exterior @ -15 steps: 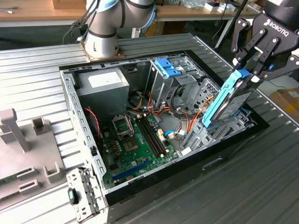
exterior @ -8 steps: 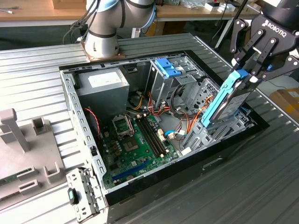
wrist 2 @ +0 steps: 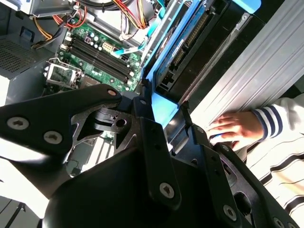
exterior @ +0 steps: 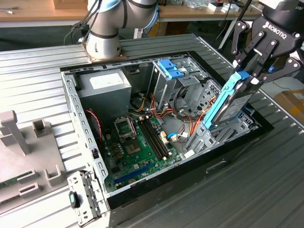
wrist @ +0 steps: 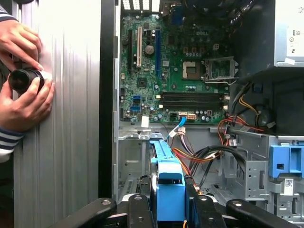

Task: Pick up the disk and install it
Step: 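Pick up the disk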

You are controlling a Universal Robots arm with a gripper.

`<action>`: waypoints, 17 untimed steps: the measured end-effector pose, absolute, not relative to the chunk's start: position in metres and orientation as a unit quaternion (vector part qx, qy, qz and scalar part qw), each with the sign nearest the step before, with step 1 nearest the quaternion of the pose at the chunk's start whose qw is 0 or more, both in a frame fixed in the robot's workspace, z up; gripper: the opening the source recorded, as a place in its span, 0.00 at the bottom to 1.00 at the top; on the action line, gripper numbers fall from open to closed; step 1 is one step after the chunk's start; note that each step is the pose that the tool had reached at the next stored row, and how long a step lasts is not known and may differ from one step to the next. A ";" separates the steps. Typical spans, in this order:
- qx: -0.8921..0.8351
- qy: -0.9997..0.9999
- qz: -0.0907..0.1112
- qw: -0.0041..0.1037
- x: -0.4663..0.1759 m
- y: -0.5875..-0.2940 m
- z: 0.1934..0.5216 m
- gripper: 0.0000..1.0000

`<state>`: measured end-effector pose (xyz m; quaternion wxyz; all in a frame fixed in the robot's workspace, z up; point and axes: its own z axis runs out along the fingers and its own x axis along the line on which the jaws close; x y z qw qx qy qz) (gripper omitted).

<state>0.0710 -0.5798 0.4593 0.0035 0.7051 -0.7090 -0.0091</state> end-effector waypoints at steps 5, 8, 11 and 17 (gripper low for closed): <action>0.705 -0.710 -0.009 0.003 0.071 -0.580 0.448 0.36; 0.704 -0.710 -0.009 0.004 0.071 -0.580 0.440 0.36; 0.704 -0.710 -0.009 0.004 0.071 -0.581 0.431 0.36; 0.702 -0.712 -0.009 0.004 0.072 -0.583 0.406 0.36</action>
